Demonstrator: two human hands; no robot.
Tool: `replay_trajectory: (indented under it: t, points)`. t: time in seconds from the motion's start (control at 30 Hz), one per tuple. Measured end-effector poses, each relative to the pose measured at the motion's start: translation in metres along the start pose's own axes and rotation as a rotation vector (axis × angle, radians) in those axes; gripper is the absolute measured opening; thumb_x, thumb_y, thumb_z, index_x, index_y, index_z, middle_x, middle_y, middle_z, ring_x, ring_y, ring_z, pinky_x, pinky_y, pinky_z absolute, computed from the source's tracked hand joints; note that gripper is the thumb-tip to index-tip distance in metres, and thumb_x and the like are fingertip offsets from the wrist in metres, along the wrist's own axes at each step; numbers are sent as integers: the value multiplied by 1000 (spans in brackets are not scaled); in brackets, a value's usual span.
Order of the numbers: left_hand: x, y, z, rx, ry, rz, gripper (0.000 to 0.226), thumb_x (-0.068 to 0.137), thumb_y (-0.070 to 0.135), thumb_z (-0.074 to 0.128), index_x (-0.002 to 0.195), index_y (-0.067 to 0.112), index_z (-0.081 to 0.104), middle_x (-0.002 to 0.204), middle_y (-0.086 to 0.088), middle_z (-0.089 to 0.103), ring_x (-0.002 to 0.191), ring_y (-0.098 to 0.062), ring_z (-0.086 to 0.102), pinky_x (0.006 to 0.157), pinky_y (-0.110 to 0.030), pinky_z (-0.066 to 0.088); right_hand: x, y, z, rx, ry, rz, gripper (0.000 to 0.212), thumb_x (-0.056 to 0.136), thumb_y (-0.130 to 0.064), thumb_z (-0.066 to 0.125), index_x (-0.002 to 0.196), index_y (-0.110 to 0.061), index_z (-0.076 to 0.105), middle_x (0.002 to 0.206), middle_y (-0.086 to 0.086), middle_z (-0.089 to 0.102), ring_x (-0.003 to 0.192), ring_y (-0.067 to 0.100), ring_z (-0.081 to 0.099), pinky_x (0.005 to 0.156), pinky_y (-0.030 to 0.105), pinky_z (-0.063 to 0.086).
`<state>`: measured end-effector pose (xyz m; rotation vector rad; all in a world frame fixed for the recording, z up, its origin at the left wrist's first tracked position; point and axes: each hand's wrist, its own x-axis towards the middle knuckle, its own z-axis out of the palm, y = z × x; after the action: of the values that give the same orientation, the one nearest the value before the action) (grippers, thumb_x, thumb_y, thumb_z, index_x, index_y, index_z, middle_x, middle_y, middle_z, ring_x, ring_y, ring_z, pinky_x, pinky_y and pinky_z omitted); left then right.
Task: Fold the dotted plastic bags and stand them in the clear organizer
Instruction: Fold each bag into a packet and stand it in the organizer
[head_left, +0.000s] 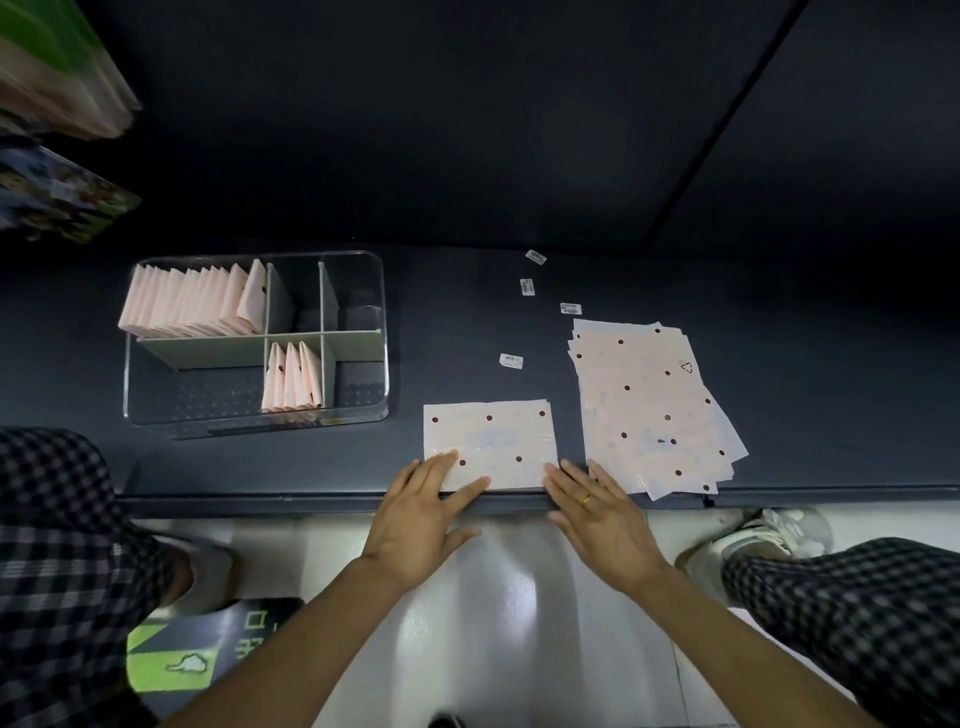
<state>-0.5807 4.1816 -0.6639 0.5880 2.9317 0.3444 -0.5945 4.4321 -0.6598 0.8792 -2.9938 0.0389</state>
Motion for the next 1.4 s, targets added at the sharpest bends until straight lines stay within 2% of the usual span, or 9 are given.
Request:
replay_trajectory:
  t: [0.13,0.2,0.43,0.67,0.87,1.0,1.13,1.2,1.4]
  points:
    - [13,-8,-4,-153,59,-93,47,86,45,61,128,23,57,138,0,49,124,-22,47,105,-33,30,21,9,-9,147,150,-19,14,81,-27,72,80,-13,75,99,0,73,97,20,68,89,35,53]
    - [18,-11,-6,-194,113,-105,40,84,40,66,118,19,64,128,1,57,116,-22,53,99,-32,34,31,11,-9,176,106,-20,23,66,-26,85,82,-13,74,98,1,72,90,19,69,82,31,55]
    - [22,-19,-10,-90,196,8,33,56,30,90,83,21,73,92,7,70,74,-16,67,74,-25,49,42,21,-6,28,110,-239,23,56,-20,89,66,-13,70,88,5,73,76,20,70,60,25,57]
    - [23,-27,-7,-49,249,147,19,66,31,85,74,20,71,96,2,72,76,-19,68,75,-27,51,48,20,-8,17,157,-255,18,57,-1,77,56,-11,61,74,3,70,61,21,66,50,26,52]
    - [32,-33,-10,-316,195,-104,24,80,29,74,100,17,71,103,3,68,96,-21,60,84,-28,34,54,20,-15,400,-168,86,19,98,-17,41,110,-10,54,115,1,64,103,21,58,84,36,47]
    - [45,-34,-14,-531,237,-397,12,83,21,71,91,13,73,88,-4,71,86,-24,62,73,-28,41,64,20,-15,665,-162,279,11,100,-26,37,93,-18,41,105,-5,58,92,19,55,79,33,44]
    - [57,-38,-14,-694,178,-596,18,85,25,68,73,15,59,67,1,59,71,-25,57,59,-28,37,78,22,-14,967,-135,536,23,90,-31,61,101,-17,48,93,-5,62,78,8,55,66,14,43]
    - [62,-39,-15,-709,154,-638,26,87,25,66,69,18,49,63,4,56,71,-24,55,58,-27,35,87,24,-11,997,-124,641,18,89,-29,62,84,-18,49,75,-7,57,67,6,50,57,10,38]
    - [69,-25,-20,-687,230,-706,30,88,21,64,113,10,51,87,-1,59,92,-26,57,78,-36,44,111,26,-4,757,-150,781,47,92,-24,57,56,-15,28,55,-1,32,65,23,34,55,32,26]
